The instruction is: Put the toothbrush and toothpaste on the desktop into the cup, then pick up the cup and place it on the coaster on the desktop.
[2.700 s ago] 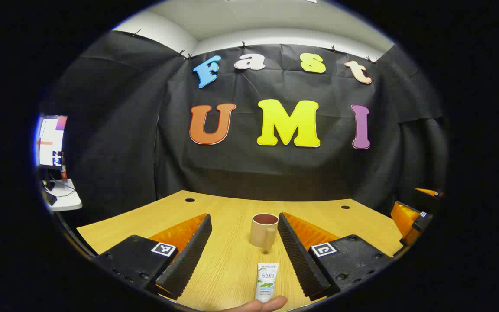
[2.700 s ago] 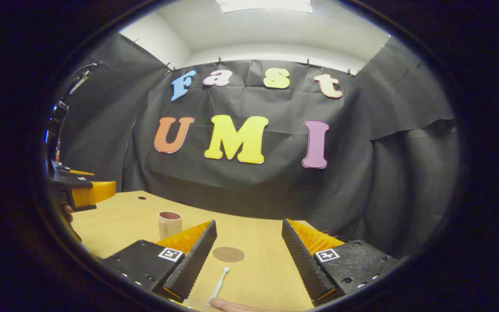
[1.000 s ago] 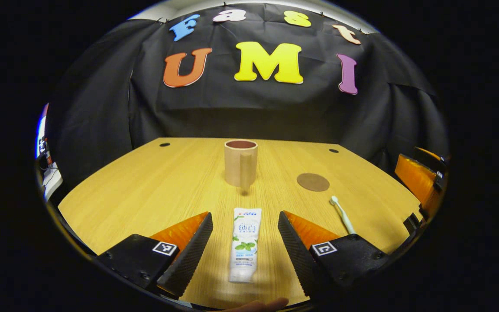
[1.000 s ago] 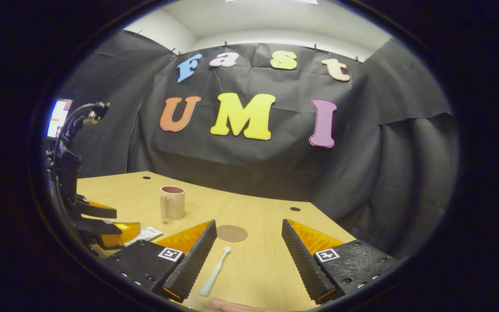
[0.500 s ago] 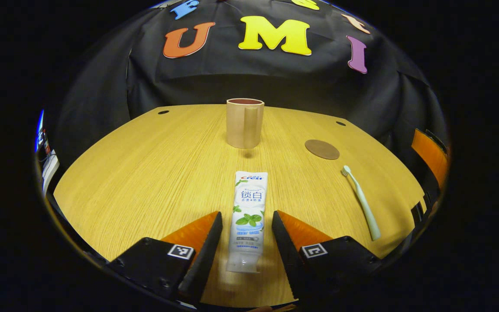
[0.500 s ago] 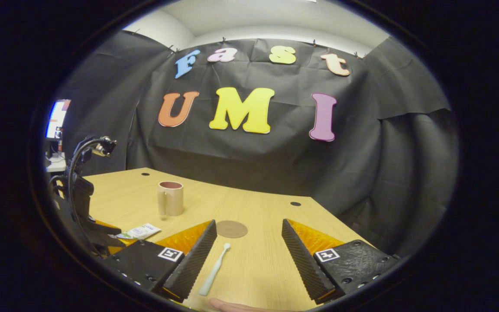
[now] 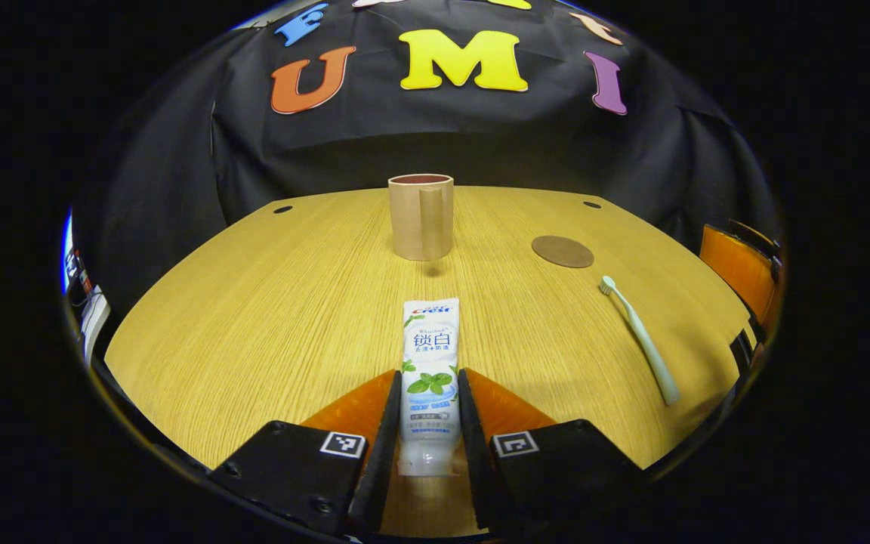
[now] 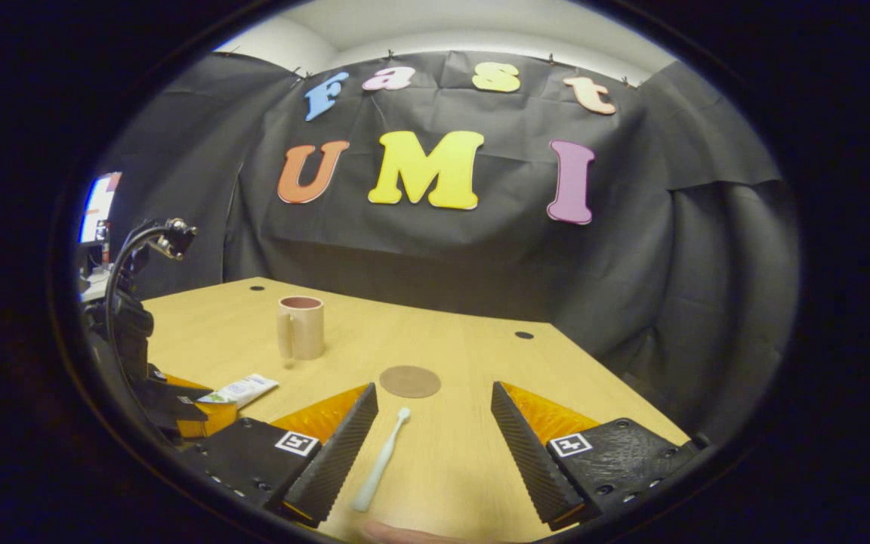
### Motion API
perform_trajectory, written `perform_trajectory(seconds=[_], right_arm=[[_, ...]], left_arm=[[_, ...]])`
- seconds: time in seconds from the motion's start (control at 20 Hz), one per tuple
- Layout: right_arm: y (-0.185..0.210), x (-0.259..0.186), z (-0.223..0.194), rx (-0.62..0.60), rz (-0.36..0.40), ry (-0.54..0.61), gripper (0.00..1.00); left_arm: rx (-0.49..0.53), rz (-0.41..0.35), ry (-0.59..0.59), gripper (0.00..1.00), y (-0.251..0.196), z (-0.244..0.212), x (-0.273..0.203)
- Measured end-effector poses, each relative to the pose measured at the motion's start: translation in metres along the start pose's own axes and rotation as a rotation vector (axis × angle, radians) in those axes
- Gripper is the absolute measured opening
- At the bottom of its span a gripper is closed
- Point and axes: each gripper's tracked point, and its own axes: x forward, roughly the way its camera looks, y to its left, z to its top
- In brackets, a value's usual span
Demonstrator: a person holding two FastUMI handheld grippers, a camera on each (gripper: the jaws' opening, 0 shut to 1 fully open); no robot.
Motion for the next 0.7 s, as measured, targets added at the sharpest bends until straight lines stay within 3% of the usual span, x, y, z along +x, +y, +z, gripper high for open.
perform_trajectory(seconds=[0.15,0.45,0.7], right_arm=[[0.009,0.008,-0.017,0.035,0.028,0.073,0.96],[0.035,0.022,-0.065,0.055,0.080,0.247,0.95],[0.042,0.040,-0.078,0.049,0.060,0.303,0.92]], left_arm=[[-0.021,0.018,-0.035,0.46,0.002,0.009,-0.004],[-0.044,0.022,-0.232,0.46,0.003,0.052,-0.026],[-0.036,-0.012,-0.288,0.46,-0.008,0.063,-0.033]])
